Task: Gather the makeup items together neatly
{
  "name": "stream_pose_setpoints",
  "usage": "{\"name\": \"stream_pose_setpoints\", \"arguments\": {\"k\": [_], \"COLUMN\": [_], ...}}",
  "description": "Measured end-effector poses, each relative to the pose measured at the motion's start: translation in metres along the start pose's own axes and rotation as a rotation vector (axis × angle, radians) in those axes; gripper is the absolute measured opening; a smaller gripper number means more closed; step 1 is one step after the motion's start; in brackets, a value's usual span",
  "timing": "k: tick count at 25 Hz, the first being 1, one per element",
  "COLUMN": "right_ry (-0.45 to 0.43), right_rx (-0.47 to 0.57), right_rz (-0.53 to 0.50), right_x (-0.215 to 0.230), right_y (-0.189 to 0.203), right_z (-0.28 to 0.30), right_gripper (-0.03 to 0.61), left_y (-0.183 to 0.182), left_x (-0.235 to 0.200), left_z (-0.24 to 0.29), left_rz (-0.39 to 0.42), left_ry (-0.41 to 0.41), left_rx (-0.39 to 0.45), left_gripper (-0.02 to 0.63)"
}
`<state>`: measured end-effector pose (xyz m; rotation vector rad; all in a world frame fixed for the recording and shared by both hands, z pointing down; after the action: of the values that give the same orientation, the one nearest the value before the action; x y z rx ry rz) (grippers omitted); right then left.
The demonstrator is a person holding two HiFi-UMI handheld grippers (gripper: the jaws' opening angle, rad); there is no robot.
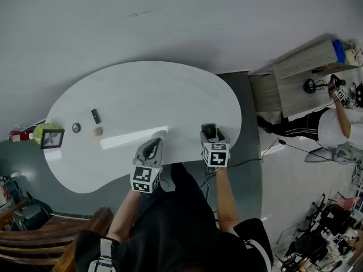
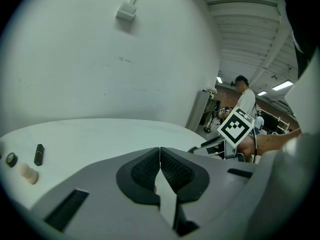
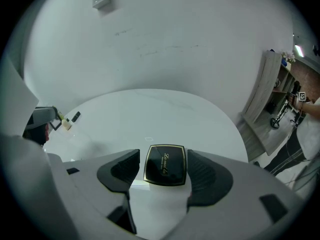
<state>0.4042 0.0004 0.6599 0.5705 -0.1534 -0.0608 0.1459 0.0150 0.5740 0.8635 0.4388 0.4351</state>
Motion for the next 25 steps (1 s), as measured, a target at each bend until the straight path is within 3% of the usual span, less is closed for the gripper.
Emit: {"name": "stream_pose_setpoints", "arguments": {"k": [8,17,25], "right_ry": [-0.044,-0.012,0.045], "right_rx": [0.162,0.409,0.607], "right_rz": [0.01,-0.101,-0.129], "right_x": [-0.013,-0.034,-0.055], "right_y": [-0.029,-0.052,-0.061], "right_z": [-0.05,-0.13,-0.194], "right_gripper": [0.287,0.277,0.139], "left_y": [-0.02,-0.065,-0.097], "left_x": [0.01,0.032,0.047], "left_z": [-0.015,-0.044,-0.083], "left_rz": [0.038,0.128,0.182], "left_ry": [0.009,0.02,0.019], "left_rx": [0.067,0.226,0.349], "left_gripper": [0.02,0.02,0.02]}}
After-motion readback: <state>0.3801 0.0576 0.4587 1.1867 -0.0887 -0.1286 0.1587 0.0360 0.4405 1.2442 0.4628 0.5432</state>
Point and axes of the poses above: the fingertips, and each gripper's own axes: z forward along the fingers, x to its right, y out of its underside, the point moved 8 cm from there along -z, backward along the fingers, and after that the axes turned 1 degree about -x, right-handed, at the moved point
